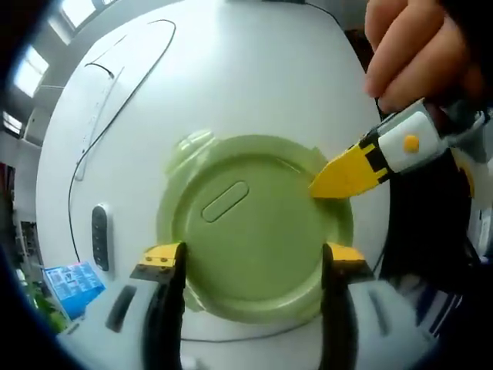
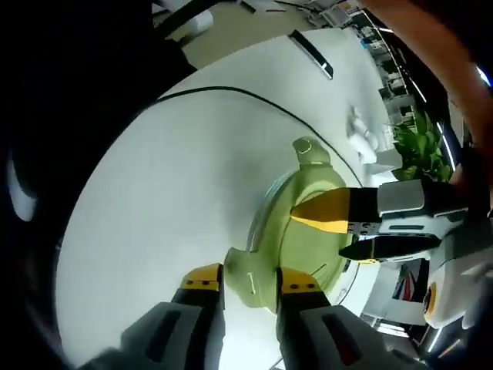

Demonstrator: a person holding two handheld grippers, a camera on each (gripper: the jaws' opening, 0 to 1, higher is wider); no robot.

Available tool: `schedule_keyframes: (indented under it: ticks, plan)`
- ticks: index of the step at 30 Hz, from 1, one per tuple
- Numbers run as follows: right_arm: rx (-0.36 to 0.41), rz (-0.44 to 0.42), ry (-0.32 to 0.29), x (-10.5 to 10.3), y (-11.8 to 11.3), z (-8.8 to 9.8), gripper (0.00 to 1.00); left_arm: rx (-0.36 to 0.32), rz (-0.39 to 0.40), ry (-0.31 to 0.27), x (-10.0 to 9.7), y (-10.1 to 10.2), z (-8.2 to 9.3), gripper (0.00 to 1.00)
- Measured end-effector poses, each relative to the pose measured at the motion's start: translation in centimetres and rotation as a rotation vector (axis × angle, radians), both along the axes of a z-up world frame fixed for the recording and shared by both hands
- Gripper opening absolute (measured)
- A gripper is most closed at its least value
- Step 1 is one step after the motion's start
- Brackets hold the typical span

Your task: Pick up the tomato from the tabletop place it into the food storage container close the lid and lock the latches

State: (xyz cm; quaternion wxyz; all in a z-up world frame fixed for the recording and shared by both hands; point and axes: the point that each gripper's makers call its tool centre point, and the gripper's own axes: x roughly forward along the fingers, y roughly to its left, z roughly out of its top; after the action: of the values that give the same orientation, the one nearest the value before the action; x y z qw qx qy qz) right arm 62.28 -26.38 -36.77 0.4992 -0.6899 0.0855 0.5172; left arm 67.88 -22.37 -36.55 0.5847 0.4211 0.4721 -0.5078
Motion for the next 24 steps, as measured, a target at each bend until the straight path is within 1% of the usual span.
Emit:
schedule_keyframes:
  ticks: [4, 7, 14, 24]
  plan:
    - [0.031, -0.007, -0.013, -0.07, -0.18, 0.00, 0.17, 0.006, 0.000, 0.001, 0.10, -0.12, 0.02, 0.59]
    - [0.052, -0.005, -0.041, -0.21, 0.01, -0.01, 0.16, 0.009, 0.001, 0.001, -0.03, -0.10, -0.02, 0.59]
    - [0.043, -0.017, -0.084, -0.18, 0.29, 0.03, 0.15, -0.006, 0.003, 0.000, 0.32, -0.14, 0.10, 0.59]
    - [0.089, -0.029, -0.147, -0.46, 0.48, -0.17, 0.12, -0.003, 0.004, 0.000, 0.25, -0.07, 0.09, 0.58]
